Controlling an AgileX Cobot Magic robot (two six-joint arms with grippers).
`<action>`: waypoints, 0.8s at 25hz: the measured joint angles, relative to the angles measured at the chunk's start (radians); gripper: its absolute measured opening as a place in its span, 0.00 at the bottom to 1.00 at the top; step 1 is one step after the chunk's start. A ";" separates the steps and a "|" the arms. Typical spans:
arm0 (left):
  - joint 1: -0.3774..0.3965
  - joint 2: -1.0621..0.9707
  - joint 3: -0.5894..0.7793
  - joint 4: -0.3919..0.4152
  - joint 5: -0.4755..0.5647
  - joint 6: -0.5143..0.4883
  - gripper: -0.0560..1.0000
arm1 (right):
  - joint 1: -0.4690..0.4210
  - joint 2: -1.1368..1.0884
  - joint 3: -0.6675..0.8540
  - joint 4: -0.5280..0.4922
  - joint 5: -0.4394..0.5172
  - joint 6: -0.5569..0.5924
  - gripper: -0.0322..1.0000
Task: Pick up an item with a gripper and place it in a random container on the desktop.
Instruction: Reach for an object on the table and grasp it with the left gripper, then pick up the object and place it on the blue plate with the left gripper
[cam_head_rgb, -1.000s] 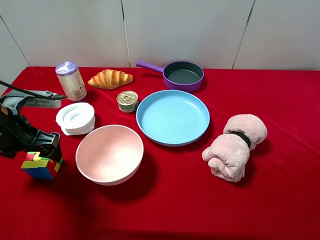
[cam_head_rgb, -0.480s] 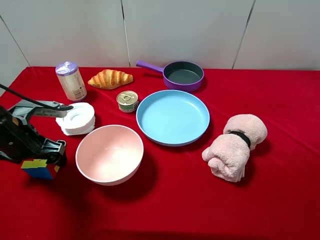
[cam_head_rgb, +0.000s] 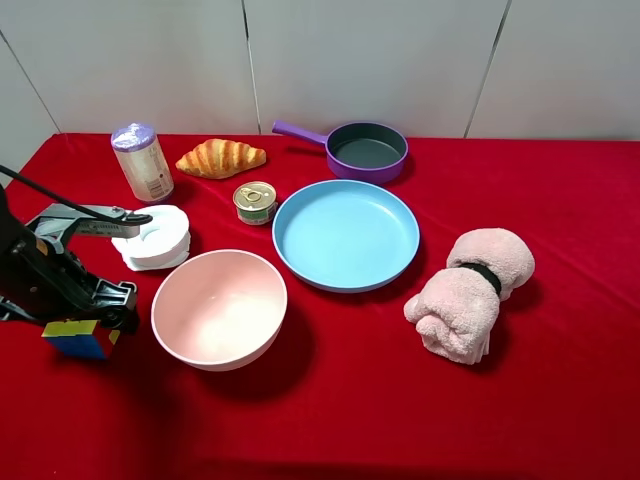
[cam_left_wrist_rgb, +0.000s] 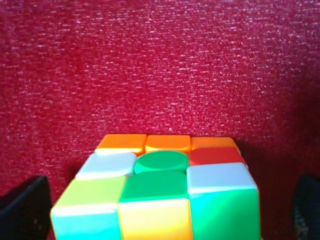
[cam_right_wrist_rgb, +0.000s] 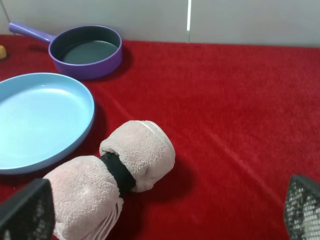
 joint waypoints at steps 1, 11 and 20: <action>0.000 0.000 0.000 0.000 0.001 0.000 0.84 | 0.000 0.000 0.000 0.000 0.000 0.000 0.70; 0.000 0.000 0.000 0.000 0.003 0.000 0.60 | 0.000 0.000 0.000 0.000 0.000 0.000 0.70; 0.000 0.000 0.000 0.000 0.005 0.000 0.60 | 0.000 0.000 0.000 0.000 0.000 0.000 0.70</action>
